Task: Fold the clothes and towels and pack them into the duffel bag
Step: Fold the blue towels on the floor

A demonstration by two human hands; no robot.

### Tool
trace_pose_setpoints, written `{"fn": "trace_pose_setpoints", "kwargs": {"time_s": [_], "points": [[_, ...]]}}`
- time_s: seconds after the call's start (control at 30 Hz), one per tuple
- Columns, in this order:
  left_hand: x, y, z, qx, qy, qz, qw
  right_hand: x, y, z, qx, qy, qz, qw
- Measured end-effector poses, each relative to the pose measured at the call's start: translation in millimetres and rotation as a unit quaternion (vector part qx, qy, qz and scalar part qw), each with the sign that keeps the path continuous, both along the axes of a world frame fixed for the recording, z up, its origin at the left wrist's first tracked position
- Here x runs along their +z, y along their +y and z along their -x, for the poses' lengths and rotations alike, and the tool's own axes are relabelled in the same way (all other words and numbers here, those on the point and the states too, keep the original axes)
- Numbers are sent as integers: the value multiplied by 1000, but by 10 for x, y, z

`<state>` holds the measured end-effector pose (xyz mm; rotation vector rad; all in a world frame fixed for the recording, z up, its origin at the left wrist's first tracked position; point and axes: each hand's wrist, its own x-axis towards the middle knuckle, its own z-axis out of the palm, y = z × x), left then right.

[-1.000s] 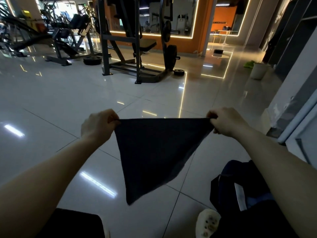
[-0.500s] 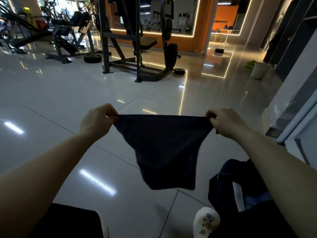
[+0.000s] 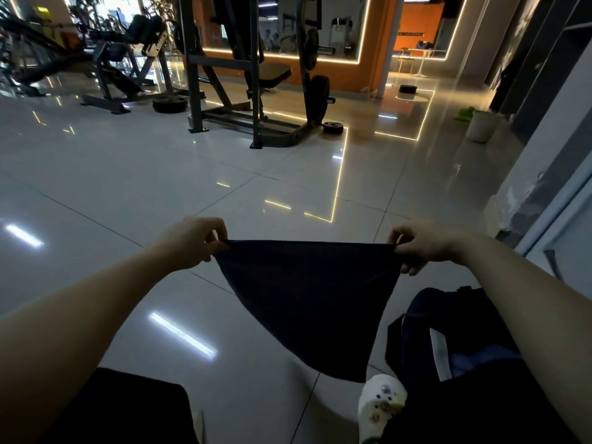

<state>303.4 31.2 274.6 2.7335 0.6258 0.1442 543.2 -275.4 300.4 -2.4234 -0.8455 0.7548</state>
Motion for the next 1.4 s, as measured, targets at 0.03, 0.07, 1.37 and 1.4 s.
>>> {"fn": "trace_pose_setpoints", "kwargs": {"time_s": [0.03, 0.07, 1.37, 1.4], "points": [[0, -7, 17, -6, 14, 2, 1000, -9, -19, 4, 7, 23, 14, 1000], [2, -15, 38, -12, 31, 7, 999, -16, -38, 12, 15, 41, 27, 999], [-2885, 1274, -1242, -80, 242, -170, 952, -3079, 1482, -977, 119, -112, 100, 982], [-2932, 1210, -1216, -109, 269, -188, 938, -3122, 1457, -952, 133, -111, 115, 978]]}}
